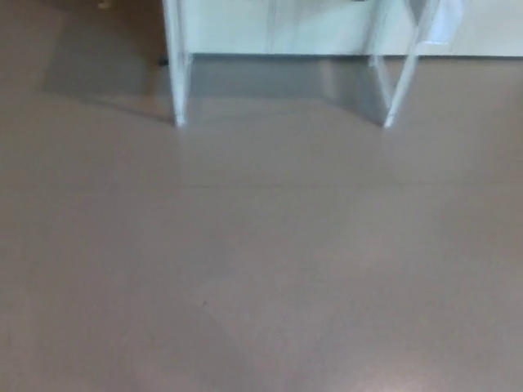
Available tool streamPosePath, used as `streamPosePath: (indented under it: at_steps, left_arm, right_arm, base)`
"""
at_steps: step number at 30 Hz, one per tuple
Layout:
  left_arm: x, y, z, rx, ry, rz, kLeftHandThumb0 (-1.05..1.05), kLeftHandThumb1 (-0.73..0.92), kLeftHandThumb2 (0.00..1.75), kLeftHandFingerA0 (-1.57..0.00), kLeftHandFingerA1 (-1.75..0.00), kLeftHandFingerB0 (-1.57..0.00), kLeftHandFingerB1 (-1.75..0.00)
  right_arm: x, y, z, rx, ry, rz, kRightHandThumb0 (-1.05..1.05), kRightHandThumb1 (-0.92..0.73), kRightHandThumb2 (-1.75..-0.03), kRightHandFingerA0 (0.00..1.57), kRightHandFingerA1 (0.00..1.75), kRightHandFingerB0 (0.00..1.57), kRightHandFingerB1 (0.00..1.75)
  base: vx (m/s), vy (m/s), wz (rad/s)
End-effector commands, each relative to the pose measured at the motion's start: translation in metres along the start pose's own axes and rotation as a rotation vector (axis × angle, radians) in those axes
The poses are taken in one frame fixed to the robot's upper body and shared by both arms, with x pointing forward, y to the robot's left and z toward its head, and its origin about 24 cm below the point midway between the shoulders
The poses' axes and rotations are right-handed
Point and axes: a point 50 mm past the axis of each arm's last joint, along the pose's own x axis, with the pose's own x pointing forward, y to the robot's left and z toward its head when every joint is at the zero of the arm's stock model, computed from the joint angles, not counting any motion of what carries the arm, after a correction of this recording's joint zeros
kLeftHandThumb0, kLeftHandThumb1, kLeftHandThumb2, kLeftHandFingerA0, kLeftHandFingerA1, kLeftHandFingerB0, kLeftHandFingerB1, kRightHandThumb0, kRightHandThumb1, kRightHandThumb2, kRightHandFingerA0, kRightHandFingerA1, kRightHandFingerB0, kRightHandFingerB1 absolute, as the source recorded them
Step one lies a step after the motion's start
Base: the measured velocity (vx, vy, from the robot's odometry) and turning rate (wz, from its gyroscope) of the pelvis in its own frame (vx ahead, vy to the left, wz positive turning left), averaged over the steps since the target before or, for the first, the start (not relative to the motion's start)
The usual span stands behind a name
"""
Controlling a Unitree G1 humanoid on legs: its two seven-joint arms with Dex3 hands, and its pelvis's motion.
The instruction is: The robot walks towards a desk on which an eraser is kept on the left hand side and a container is kept on the right hand side. The robot picks up the eraser using its left hand and places it in the container.
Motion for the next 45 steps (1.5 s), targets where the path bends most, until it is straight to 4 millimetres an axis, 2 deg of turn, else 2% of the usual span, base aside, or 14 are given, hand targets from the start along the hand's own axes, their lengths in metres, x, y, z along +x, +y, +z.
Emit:
streamPosePath:
  at_steps: [1, 18, 19, 20, 22, 25, 29, 35, 37, 38, 39, 40, 41, 45]
  left_arm:
    - [0.002, -0.001, 0.004, 0.035, -0.045, -0.001, -0.23, 0.63, 0.62, -0.28, -0.34, -0.24, -0.31]
    - [0.038, 0.051, 0.013, 0.026, 0.036, 0.320, -0.20, 0.64, 0.59, -0.34, -0.34, -0.22, -0.30]
    - [0.040, 0.054, 0.015, 0.023, 0.044, 0.347, -0.18, 0.46, 0.91, -0.32, -0.58, -0.08, -0.46]
    - [0.042, 0.055, 0.017, -0.006, 0.043, 0.360, -0.17, 0.45, 0.90, -0.32, -0.58, -0.09, -0.46]
    - [0.047, 0.056, 0.024, -0.025, 0.041, 0.386, -0.19, 0.61, 0.58, -0.49, -0.61, -0.24, -0.31]
    - [0.052, 0.059, 0.031, -0.045, 0.048, 0.439, -0.21, 0.59, 0.57, -0.56, -0.73, -0.26, -0.31]
    - [0.050, 0.060, 0.019, -0.140, 0.086, 0.476, -0.21, 0.60, 0.58, -0.56, -0.62, -0.25, -0.30]
    - [0.042, 0.065, 0.009, 0.031, 0.137, 0.490, -0.25, 0.60, 0.58, -0.57, -0.52, -0.32, -0.32]
    - [0.041, 0.066, 0.010, 0.062, 0.124, 0.447, -0.25, 0.61, 0.60, -0.36, -0.34, -0.29, -0.31]
    - [0.041, 0.066, 0.013, 0.091, 0.112, 0.434, -0.18, 0.42, 0.87, -0.23, -0.52, -0.17, -0.48]
    - [0.043, 0.066, 0.018, 0.111, 0.100, 0.428, -0.17, 0.42, 0.87, -0.22, -0.52, -0.17, -0.48]
    - [0.043, 0.068, 0.017, 0.109, 0.103, 0.432, -0.17, 0.42, 0.87, -0.22, -0.52, -0.17, -0.48]
    - [0.041, 0.070, 0.016, 0.107, 0.115, 0.440, -0.20, 0.61, 0.58, -0.36, -0.34, -0.31, -0.32]
    - [0.030, 0.079, 0.005, 0.220, 0.199, 0.431, -0.25, 0.64, 0.59, -0.43, -0.45, -0.26, -0.30]
  right_arm:
    - [-0.002, -0.008, 0.006, -0.018, -0.042, -0.025, -0.29, -0.51, -0.54, 0.67, 0.59, 0.46, 0.51]
    - [0.024, -0.102, -0.003, -0.028, 0.118, -0.489, -0.34, -0.52, -0.55, 0.56, 0.72, 0.42, 0.55]
    - [0.024, -0.105, -0.004, -0.021, 0.127, -0.511, -0.34, -0.52, -0.55, 0.55, 0.74, 0.43, 0.57]
    - [0.026, -0.107, -0.004, -0.016, 0.144, -0.527, -0.34, -0.53, -0.55, 0.53, 0.73, 0.42, 0.56]
    - [0.029, -0.113, -0.005, -0.003, 0.173, -0.552, -0.32, -0.53, -0.55, 0.52, 0.69, 0.42, 0.54]
    - [0.032, -0.115, -0.004, 0.016, 0.189, -0.571, -0.35, -0.51, -0.56, 0.56, 0.76, 0.41, 0.57]
    - [0.026, -0.113, -0.019, 0.019, 0.232, -0.575, -0.33, -0.50, -0.55, 0.49, 0.69, 0.40, 0.54]
    - [0.021, -0.106, -0.034, 0.013, 0.286, -0.543, -0.30, -0.51, -0.55, 0.46, 0.68, 0.40, 0.54]
    - [0.020, -0.106, -0.033, -0.002, 0.265, -0.531, -0.30, -0.49, -0.55, 0.50, 0.69, 0.41, 0.56]
    - [0.022, -0.106, -0.030, -0.003, 0.253, -0.527, -0.30, -0.49, -0.55, 0.51, 0.69, 0.41, 0.56]
    - [0.025, -0.106, -0.027, -0.010, 0.244, -0.525, -0.28, -0.49, -0.55, 0.55, 0.71, 0.42, 0.55]
    - [0.025, -0.105, -0.027, -0.018, 0.245, -0.525, -0.28, -0.49, -0.55, 0.55, 0.71, 0.42, 0.55]
    - [0.024, -0.105, -0.029, -0.035, 0.252, -0.517, -0.27, -0.50, -0.55, 0.56, 0.70, 0.42, 0.55]
    - [0.019, -0.102, -0.038, -0.107, 0.313, -0.491, -0.30, -0.49, -0.56, 0.51, 0.70, 0.39, 0.56]
  base:
    - [0.28, 0.185, -0.24]
    - [0.34, -0.082, 0.20]
    - [0.28, -0.052, 0.00]
    - [0.35, -0.013, -0.06]
    - [0.33, 0.026, -0.14]
    - [0.36, 0.119, -0.23]
    - [0.52, 0.262, -0.41]
    - [0.43, 0.171, -0.23]
    - [0.35, 0.027, 0.09]
    - [0.38, -0.043, 0.15]
    - [0.41, -0.040, 0.10]
    - [0.29, -0.070, 0.22]
    - [0.37, -0.122, 0.37]
    - [0.46, -0.135, 0.49]
